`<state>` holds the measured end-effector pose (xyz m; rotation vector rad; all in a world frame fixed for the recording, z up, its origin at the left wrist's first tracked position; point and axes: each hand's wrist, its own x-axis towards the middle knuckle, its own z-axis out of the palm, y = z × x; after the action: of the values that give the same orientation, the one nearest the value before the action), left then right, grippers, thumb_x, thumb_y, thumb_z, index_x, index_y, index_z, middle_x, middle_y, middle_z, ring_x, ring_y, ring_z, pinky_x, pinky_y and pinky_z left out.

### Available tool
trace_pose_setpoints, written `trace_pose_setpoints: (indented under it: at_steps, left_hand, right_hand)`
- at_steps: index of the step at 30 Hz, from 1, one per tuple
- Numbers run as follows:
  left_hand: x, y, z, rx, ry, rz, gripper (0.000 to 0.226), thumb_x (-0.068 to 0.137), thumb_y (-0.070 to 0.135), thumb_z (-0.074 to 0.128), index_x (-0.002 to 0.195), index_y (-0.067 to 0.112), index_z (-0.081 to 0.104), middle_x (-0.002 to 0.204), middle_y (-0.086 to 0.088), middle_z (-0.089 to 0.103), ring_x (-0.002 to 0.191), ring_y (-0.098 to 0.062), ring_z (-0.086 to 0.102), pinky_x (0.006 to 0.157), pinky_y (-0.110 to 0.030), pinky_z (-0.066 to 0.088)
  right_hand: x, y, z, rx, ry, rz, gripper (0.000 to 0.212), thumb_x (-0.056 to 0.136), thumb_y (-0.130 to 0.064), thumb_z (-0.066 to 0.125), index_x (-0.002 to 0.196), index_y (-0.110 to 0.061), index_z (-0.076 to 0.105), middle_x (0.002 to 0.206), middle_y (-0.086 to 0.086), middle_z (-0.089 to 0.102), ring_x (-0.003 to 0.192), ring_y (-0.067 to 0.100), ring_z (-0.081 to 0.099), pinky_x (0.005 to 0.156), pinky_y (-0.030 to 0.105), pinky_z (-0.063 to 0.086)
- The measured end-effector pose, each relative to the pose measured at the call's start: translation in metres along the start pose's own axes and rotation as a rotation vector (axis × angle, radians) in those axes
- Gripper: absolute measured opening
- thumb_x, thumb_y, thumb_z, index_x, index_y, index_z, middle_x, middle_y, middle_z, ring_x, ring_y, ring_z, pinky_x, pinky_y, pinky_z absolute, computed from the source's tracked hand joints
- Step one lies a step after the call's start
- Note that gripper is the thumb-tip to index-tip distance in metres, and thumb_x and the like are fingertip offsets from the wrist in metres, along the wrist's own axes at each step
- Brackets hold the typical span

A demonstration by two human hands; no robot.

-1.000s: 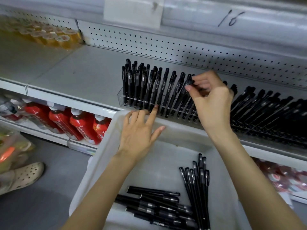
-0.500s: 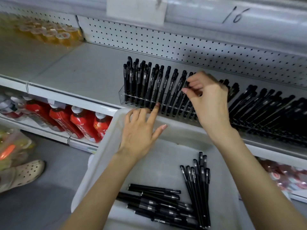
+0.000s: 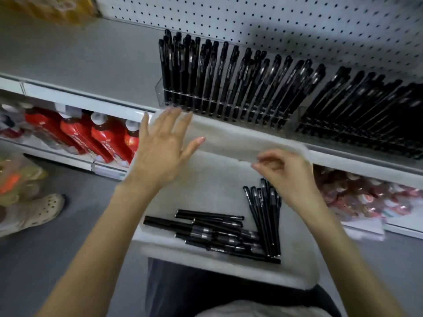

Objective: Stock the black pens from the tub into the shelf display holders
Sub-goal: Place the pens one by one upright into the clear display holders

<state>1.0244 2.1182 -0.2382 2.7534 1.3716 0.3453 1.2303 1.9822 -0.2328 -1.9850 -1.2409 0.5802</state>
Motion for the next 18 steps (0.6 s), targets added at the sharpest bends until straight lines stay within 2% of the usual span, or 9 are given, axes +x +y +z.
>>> trace_pose_setpoints:
  at_steps: [2,4,7,10,12,18]
  left_hand:
    - [-0.013,-0.012,-0.003,0.021,0.007,-0.087,0.079,0.087,0.068,0.007,0.148,0.021,0.025,0.155,-0.007,0.023,0.145,-0.021,0.013,0.113,-0.053,0.0]
    - [-0.026,-0.022,-0.003,-0.016,-0.016,-0.169,0.082,0.085,0.071,0.008,0.15,0.022,0.022,0.157,-0.008,0.02,0.145,-0.023,0.012,0.113,-0.054,0.004]
    - [-0.035,-0.026,-0.004,-0.199,-0.067,-0.232,0.081,0.087,0.074,0.018,0.151,0.024,0.015,0.158,-0.007,0.012,0.144,-0.025,0.013,0.113,-0.051,0.017]
    - [-0.039,-0.024,-0.005,-0.27,-0.07,-0.258,0.076,0.088,0.065,0.026,0.152,0.028,0.012,0.159,-0.003,0.007,0.145,-0.023,0.011,0.111,-0.048,0.022]
    - [-0.041,-0.023,-0.005,-0.275,-0.05,-0.26,0.074,0.089,0.064,0.027,0.152,0.029,0.011,0.159,-0.001,0.006,0.145,-0.022,0.011,0.11,-0.048,0.024]
    - [-0.048,-0.021,-0.004,-0.285,-0.006,-0.27,0.072,0.09,0.063,0.026,0.151,0.029,0.012,0.159,-0.002,0.01,0.144,-0.023,0.014,0.109,-0.049,0.026]
  right_hand:
    - [-0.018,0.022,0.012,-0.06,-0.094,0.124,0.021,0.082,-0.028,0.071,0.1,-0.021,0.065,0.093,-0.003,0.065,0.083,0.009,0.061,0.074,0.016,0.045]
    - [-0.031,0.033,0.023,-0.08,-0.127,0.17,0.023,0.081,-0.03,0.072,0.101,-0.021,0.064,0.092,-0.005,0.063,0.086,0.01,0.061,0.075,0.017,0.045]
    - [-0.041,0.031,0.037,0.002,-0.256,0.182,0.018,0.077,-0.026,0.076,0.089,-0.025,0.063,0.081,-0.008,0.062,0.072,0.005,0.059,0.065,0.009,0.044]
    - [-0.043,0.028,0.05,0.007,-0.409,0.181,0.016,0.074,-0.022,0.079,0.077,-0.025,0.064,0.068,-0.013,0.061,0.056,-0.005,0.055,0.06,0.006,0.042]
    - [-0.043,0.029,0.055,-0.026,-0.431,0.182,0.016,0.073,-0.02,0.08,0.075,-0.023,0.064,0.064,-0.012,0.06,0.053,-0.01,0.053,0.058,0.006,0.041]
    - [-0.044,0.034,0.061,-0.133,-0.43,0.137,0.015,0.075,-0.013,0.078,0.076,-0.019,0.065,0.064,-0.007,0.058,0.055,-0.002,0.05,0.057,0.007,0.04]
